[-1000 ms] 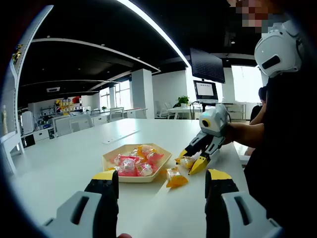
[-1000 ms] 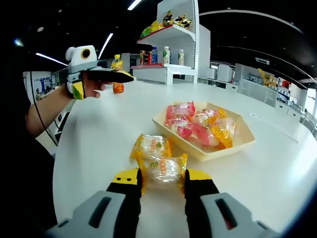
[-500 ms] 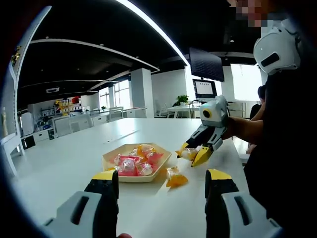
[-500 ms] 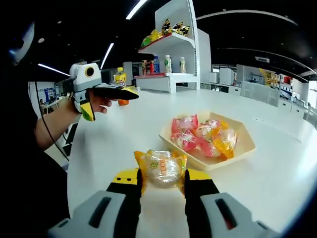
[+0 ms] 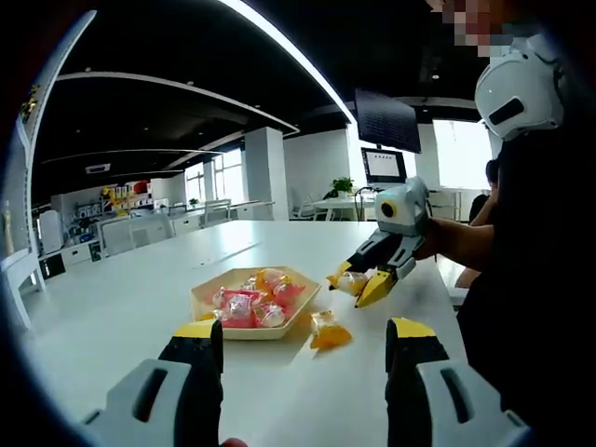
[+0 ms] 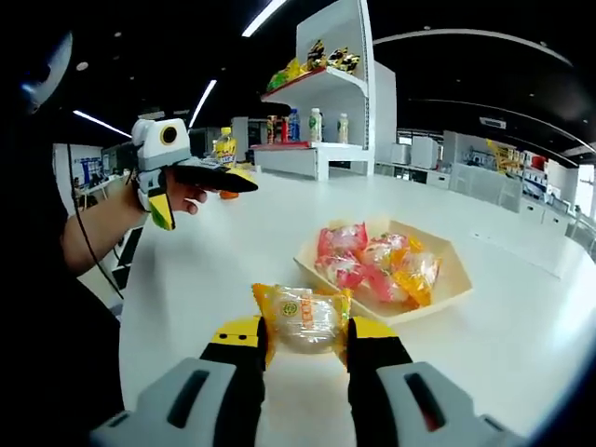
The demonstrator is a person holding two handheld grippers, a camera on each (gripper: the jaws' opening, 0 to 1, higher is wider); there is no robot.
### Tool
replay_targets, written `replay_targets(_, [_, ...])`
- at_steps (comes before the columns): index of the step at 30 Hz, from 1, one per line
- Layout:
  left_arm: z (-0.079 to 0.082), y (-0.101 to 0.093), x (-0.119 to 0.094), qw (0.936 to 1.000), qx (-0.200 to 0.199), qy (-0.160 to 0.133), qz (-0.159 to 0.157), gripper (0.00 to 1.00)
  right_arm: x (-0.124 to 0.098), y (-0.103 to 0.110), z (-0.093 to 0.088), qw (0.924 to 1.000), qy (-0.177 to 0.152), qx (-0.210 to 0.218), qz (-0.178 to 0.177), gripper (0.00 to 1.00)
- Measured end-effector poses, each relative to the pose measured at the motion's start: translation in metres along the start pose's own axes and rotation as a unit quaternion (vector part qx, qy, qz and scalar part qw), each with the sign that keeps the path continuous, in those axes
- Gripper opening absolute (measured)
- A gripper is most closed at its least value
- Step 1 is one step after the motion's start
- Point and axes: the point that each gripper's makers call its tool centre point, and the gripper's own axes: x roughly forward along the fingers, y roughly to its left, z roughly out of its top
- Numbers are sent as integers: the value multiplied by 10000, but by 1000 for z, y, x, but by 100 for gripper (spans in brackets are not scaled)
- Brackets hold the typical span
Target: Pick up the marshmallows scattered on the table and place them into the bowl on the table
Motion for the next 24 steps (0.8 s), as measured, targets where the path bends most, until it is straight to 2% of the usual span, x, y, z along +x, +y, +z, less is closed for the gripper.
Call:
replay_targets(16, [-1,-3,2,10000,16,48,-39,70,0,-23,15,9989,-214,-163,-384,33])
replay_targets(24, [-2,-3,2,10000,16,73,-38,70,3,-38,27,9977,-368,-96,-554,33])
